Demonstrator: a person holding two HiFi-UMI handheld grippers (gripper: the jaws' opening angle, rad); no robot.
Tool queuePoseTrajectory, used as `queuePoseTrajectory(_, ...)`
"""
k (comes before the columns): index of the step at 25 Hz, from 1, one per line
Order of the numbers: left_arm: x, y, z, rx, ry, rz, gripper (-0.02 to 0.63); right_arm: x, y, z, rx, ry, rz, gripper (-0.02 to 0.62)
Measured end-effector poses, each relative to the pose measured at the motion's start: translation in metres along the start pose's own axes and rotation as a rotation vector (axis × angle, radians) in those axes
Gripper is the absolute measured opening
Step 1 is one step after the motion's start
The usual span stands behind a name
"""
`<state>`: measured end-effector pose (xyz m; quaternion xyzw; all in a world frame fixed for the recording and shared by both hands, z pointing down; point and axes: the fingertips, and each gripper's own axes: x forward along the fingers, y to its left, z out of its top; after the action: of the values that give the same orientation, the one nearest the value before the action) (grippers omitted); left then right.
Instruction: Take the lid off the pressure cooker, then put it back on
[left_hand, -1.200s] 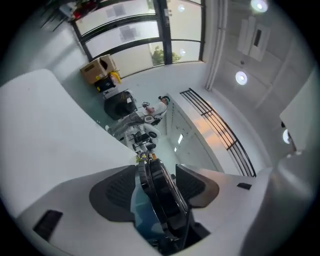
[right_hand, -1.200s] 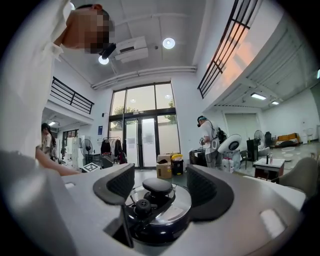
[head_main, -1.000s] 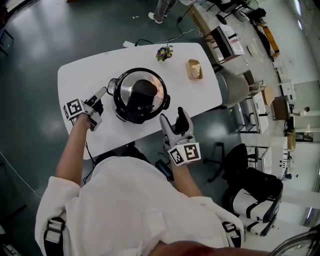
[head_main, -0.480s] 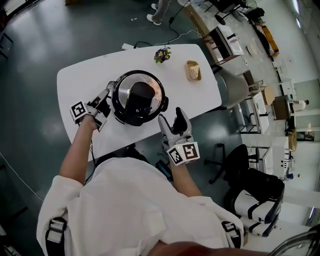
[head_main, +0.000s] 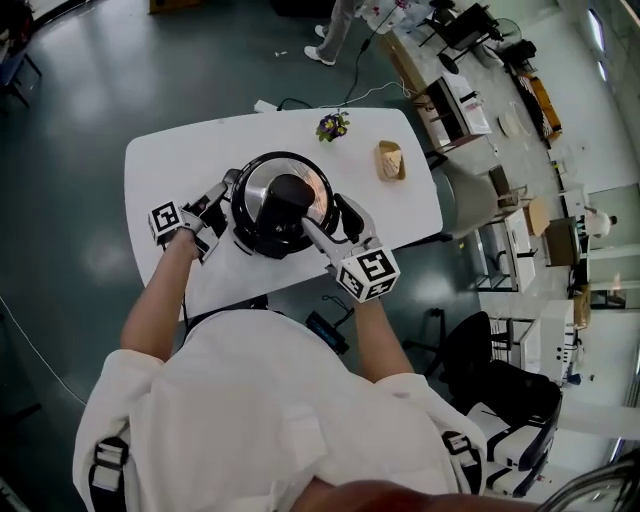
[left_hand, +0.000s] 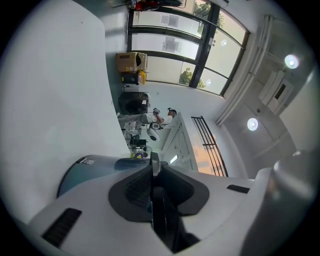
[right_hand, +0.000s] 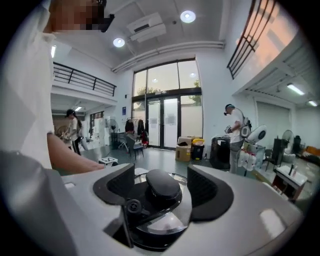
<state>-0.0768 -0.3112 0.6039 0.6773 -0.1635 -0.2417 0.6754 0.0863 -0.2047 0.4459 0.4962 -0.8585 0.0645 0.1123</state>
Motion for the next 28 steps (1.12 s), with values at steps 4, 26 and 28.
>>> queuePoseTrajectory(4, -0.001, 0.003, 0.001, -0.018, -0.003, 0.015, 0.064, 0.03, 0.002, -0.006, -0.142, 0.181, 0.151, 0.333)
queuePoseTrajectory(26, 0.0, 0.014, 0.004, 0.056, -0.026, 0.071, 0.066, 0.084, -0.002, -0.09, -0.35, 0.863, 0.51, 0.333)
queuePoseTrajectory(28, 0.0, 0.012, 0.003, 0.067, -0.019, 0.078, 0.066, 0.083, -0.001, -0.089, -0.343, 0.867, 0.517, 0.333)
